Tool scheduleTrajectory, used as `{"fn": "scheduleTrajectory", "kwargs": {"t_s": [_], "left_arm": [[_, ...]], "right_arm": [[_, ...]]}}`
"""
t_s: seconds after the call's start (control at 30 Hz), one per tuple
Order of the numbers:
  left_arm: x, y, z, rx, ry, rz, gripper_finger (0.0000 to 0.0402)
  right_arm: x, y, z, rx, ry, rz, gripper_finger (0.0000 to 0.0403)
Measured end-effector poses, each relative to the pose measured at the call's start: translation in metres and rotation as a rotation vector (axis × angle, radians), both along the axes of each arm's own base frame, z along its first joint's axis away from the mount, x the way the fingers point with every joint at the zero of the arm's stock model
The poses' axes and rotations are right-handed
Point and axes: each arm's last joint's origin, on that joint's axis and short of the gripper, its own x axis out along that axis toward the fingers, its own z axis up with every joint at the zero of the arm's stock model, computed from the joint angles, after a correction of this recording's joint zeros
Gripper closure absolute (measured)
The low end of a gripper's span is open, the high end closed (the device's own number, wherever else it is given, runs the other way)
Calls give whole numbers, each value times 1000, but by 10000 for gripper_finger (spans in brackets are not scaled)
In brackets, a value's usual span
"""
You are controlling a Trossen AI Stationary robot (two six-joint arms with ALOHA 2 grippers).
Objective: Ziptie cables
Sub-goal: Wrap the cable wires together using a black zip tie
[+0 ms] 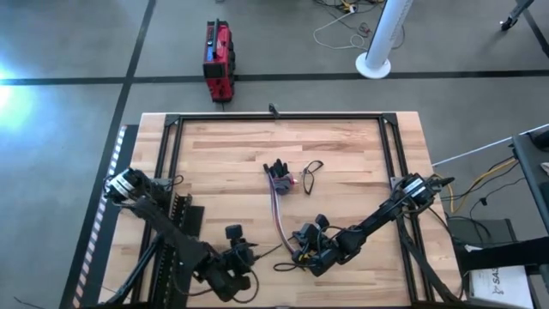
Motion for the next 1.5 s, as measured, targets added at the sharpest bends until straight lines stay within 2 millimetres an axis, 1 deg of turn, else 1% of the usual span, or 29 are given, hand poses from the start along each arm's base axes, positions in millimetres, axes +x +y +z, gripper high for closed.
{"fn": "scheduleTrajectory", "kwargs": {"t_s": [0.13, 0.23, 0.33, 0.43, 0.57, 0.63, 0.77, 0.83, 1.0, 1.1, 1.3, 1.5], "left_arm": [[-19, -8, 10, -52, -6, 12, 215], [-33, -16, 8, -94, -2, 34, 196], [-48, -23, -4, -158, -5, 79, 185], [-68, -27, -24, -252, 10, 149, 181], [-95, -30, -46, -382, 39, 216, 181], [-103, -32, -53, -443, 26, 227, 183], [-104, -33, -65, -548, -20, 190, 188], [-100, -33, -72, -569, -47, 165, 192], [-85, -32, -92, -533, -100, 162, 211], [-80, -34, -99, -495, -135, 182, 226], [-75, -36, -100, -427, -180, 181, 261], [-69, -28, -104, -363, -185, 204, 311]], "right_arm": [[0, 0, 0, 0, 0, 0, 403], [0, 0, 0, 0, 1, 0, 403], [0, 0, 0, 1, 1, 1, 403], [0, 0, 0, 1, 1, 1, 403], [0, 0, 0, 1, 1, 1, 403], [0, 0, 0, 1, 1, 1, 403], [0, 0, 0, -3, 3, 5, 403], [0, 0, 0, -4, 4, 6, 403], [0, 0, 0, -5, 5, 6, 403], [0, 0, 0, -7, 6, 6, 403], [0, 0, 0, -10, 9, 8, 403], [0, -1, 0, -16, 10, 11, 403]]}}
